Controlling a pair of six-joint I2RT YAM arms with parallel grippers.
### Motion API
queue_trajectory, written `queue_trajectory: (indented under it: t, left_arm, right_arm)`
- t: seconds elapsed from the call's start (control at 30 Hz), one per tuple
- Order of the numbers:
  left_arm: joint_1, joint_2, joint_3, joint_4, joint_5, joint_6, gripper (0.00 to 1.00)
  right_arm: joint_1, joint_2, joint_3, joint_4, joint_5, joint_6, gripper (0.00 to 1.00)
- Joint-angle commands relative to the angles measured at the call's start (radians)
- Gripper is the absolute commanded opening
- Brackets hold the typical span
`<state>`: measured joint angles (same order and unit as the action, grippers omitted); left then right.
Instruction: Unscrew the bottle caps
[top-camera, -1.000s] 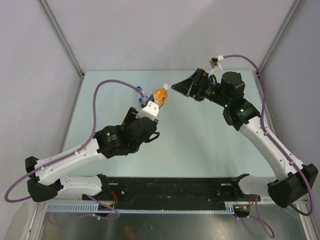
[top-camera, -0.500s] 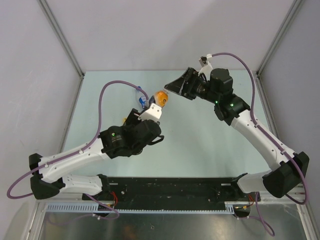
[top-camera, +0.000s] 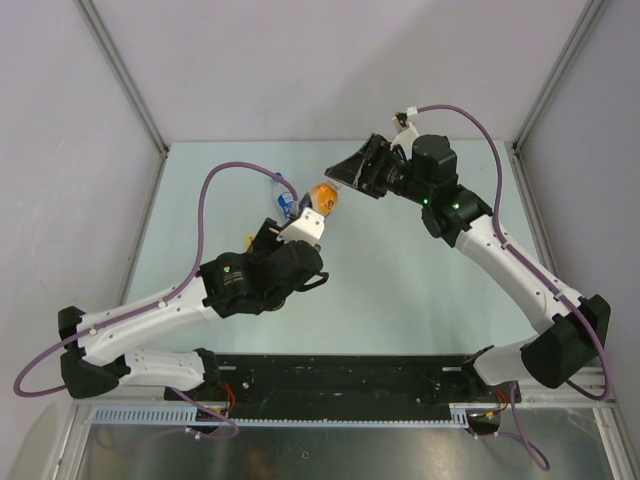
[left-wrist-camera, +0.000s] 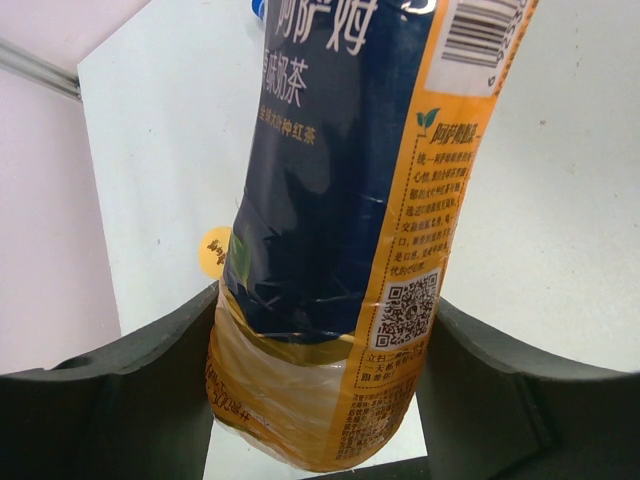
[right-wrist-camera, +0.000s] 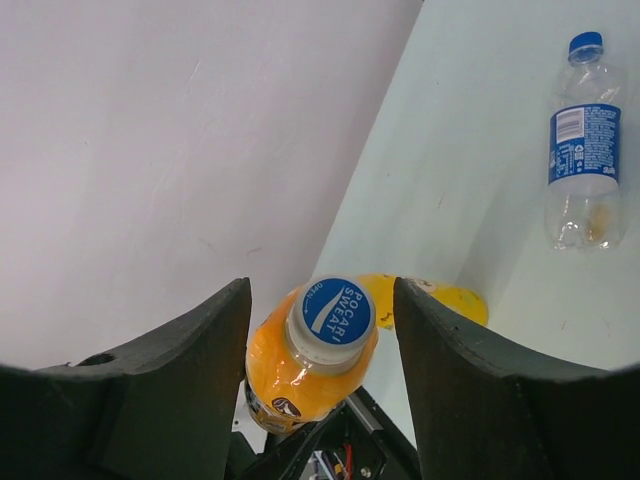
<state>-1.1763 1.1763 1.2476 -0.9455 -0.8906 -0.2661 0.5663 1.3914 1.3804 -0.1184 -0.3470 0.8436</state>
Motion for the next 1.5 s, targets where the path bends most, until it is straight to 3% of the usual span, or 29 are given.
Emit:
queue_trajectory:
  t: [0.0,0.2,0.43,0.5,0.67,0.73,1.03,1.23,1.47]
  left_arm:
    - [-0.009,0.005,0.036,0.009,-0.018,-0.026,0.07]
    - [-0.012,0.014,0.028,0.011,-0.022,-0.034,0.07]
    - [-0.016,0.015,0.021,0.010,-0.029,-0.040,0.06]
    - [-0.016,0.013,0.017,0.010,-0.029,-0.043,0.06]
    - [-0.021,0.014,0.014,0.009,-0.028,-0.047,0.06]
    - [-0.024,0.011,0.015,0.010,-0.030,-0.052,0.06]
    - [-0.025,-0.001,0.020,0.018,-0.028,-0.086,0.04]
    - [-0.026,-0.015,0.015,0.073,0.049,-0.062,0.00]
    - [-0.025,-0.094,-0.039,0.261,0.231,0.035,0.00]
  right_arm:
    - [0.007,0.004,0.045,0.044,0.015,0.022,0.63]
    - [0.014,-0.001,0.045,0.054,0.033,0.024,0.61]
    - [0.017,0.010,0.045,0.065,0.027,0.035,0.43]
    - [0.019,0.009,0.045,0.064,0.032,0.036,0.36]
    - [0.019,0.006,0.045,0.060,0.040,0.034,0.07]
    - [0.023,-0.001,0.043,0.059,0.044,0.020,0.02]
    - [0.048,-0.068,0.000,0.134,0.051,-0.060,0.00]
    - [0.046,-0.091,-0.032,0.205,-0.032,-0.086,0.00]
    - [0.015,-0.116,-0.077,0.285,-0.146,-0.075,0.00]
